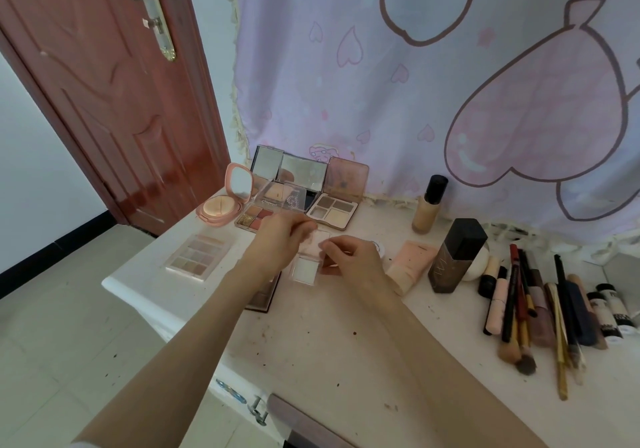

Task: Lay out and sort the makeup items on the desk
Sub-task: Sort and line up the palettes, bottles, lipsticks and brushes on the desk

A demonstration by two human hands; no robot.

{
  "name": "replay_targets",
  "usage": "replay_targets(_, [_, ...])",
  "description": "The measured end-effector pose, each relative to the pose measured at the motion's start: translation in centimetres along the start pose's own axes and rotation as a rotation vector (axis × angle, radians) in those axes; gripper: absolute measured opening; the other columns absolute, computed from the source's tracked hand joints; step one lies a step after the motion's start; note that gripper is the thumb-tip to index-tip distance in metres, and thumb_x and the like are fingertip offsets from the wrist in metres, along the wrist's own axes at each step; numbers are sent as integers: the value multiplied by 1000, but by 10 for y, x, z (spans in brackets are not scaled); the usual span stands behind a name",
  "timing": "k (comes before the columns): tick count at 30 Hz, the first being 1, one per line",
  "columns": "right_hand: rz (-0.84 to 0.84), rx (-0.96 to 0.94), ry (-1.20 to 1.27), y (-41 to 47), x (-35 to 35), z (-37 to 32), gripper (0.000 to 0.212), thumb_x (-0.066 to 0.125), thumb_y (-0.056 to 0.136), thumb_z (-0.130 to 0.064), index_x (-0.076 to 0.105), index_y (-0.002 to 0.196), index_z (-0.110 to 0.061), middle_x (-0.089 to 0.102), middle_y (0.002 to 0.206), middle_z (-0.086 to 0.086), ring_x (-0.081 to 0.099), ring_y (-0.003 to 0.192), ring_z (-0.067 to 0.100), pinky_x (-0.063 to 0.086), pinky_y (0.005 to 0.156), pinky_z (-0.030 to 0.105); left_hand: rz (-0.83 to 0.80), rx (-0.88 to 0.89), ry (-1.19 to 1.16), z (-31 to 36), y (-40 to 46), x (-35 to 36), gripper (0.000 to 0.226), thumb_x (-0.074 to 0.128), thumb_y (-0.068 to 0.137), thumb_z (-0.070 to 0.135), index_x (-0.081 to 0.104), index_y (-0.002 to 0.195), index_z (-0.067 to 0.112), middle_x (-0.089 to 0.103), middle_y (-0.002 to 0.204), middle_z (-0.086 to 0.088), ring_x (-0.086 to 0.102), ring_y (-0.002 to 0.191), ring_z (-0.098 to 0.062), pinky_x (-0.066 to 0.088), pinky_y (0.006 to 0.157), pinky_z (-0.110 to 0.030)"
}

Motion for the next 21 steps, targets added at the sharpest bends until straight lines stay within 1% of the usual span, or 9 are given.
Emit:
replay_targets(2, [38, 6, -27, 8, 1, -4, 9, 56, 90, -3, 64, 88, -2, 62, 73, 7, 62, 64, 18, 59, 64, 28, 96, -45, -17, -6, -3, -5, 26, 56, 92, 18, 64, 114, 8, 67, 98, -2, 60, 92, -16, 43, 84, -22])
replay_targets(3, [65, 12, -49, 13, 1, -6, 8, 55, 90, -2, 63, 88, -3, 63, 75, 8, 63, 64, 19, 59, 65, 30, 137, -59, -8, -9, -6, -6, 31, 59, 90, 20, 61, 118, 8, 67, 101, -4, 60, 96, -18, 43, 85, -24])
replay_targets(5, [119, 27, -101, 23, -1, -9, 8, 54, 90, -1, 61, 90, -4, 65, 79, 12, 64, 64, 20, 59, 67, 33, 185, -92, 80, -15, -16, -5, 39, 65, 85, 31, 60, 118, 11, 65, 103, -3, 56, 102, -21, 41, 89, -31])
replay_targets(8, [163, 27, -180, 37, -1, -16, 11, 53, 86, 2, 60, 85, -6, 66, 81, 16, 64, 65, 24, 59, 69, 36, 129, -217, 334, -27, -30, 6, 50, 61, 79, 55, 59, 114, 19, 59, 111, 4, 41, 113, -20, 25, 90, -33])
replay_targets(10, [164, 29, -230, 45, 1, -18, 16, 53, 86, 1, 59, 77, -10, 67, 82, 17, 64, 67, 25, 58, 73, 38, 71, -264, 460, -33, -32, 14, 54, 55, 79, 62, 59, 114, 20, 57, 116, 3, 38, 114, -21, 23, 90, -34])
replay_targets(13, [169, 21, -333, 57, 5, -18, 21, 54, 84, -3, 59, 69, -17, 69, 82, 15, 66, 78, 29, 56, 80, 45, 61, -290, 549, -35, -26, 19, 57, 51, 80, 65, 62, 111, 19, 58, 114, 1, 38, 112, -22, 25, 89, -35])
replay_targets(16, [174, 10, -425, 66, 8, -18, 13, 56, 81, -6, 65, 78, -14, 65, 79, 6, 64, 92, 29, 52, 84, 44, 95, -320, 551, -34, -19, 20, 55, 50, 80, 64, 64, 106, 18, 60, 109, -1, 39, 109, -23, 25, 87, -35])
replay_targets(19, [164, 8, -493, 69, 9, -17, 14, 55, 82, -6, 66, 80, -14, 65, 80, 8, 63, 92, 29, 51, 86, 38, 106, -356, 542, -34, -15, 20, 51, 51, 81, 60, 63, 103, 16, 60, 108, -3, 39, 109, -24, 25, 87, -35])
replay_targets(21, [169, -6, -524, 70, 11, -16, 16, 55, 82, -5, 68, 81, -12, 69, 88, 11, 64, 91, 30, 50, 85, 36, 99, -365, 558, -34, -14, 21, 50, 50, 83, 59, 62, 104, 14, 59, 110, -4, 40, 110, -25, 26, 88, -36])
Point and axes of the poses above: each hand's wrist, its own y-axis towards the middle knuckle, its own x-axis out of the palm, z = x × y, the point moved 5 cm from there along y, towards the middle knuckle
